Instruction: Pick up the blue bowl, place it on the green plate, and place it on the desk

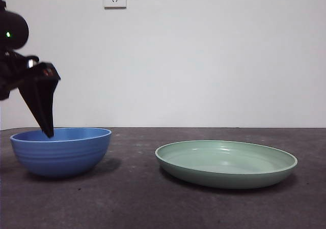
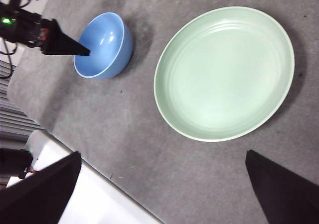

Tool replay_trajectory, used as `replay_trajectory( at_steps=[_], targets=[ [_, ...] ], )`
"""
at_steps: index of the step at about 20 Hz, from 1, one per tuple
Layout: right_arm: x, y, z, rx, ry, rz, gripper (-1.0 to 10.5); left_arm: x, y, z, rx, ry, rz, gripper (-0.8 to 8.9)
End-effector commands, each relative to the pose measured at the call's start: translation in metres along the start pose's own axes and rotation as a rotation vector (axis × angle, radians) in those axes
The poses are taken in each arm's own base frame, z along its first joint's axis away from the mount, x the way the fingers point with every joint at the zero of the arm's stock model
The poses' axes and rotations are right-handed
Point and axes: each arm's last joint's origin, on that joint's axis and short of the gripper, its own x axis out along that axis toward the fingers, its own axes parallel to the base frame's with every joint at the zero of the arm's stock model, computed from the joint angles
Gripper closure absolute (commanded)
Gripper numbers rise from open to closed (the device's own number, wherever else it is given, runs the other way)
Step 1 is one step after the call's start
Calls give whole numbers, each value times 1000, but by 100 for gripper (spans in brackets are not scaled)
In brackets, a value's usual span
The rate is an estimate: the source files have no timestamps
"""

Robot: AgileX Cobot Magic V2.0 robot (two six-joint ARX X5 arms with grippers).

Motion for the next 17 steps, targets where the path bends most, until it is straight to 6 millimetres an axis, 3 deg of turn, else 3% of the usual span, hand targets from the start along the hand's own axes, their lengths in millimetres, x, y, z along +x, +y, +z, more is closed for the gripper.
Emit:
replay_trajectory(
  at_steps=[1, 12, 17],
  targets=[
    [-2, 2, 2, -22, -3, 5, 337, 9, 2, 8, 9, 3, 3, 260],
    [-2, 2, 2, -44, -2, 5, 337, 14, 4, 12, 15, -19, 1, 797],
    [-1, 2, 2, -45, -3, 5, 337, 11, 2, 12, 7, -1, 7, 798]
  ],
)
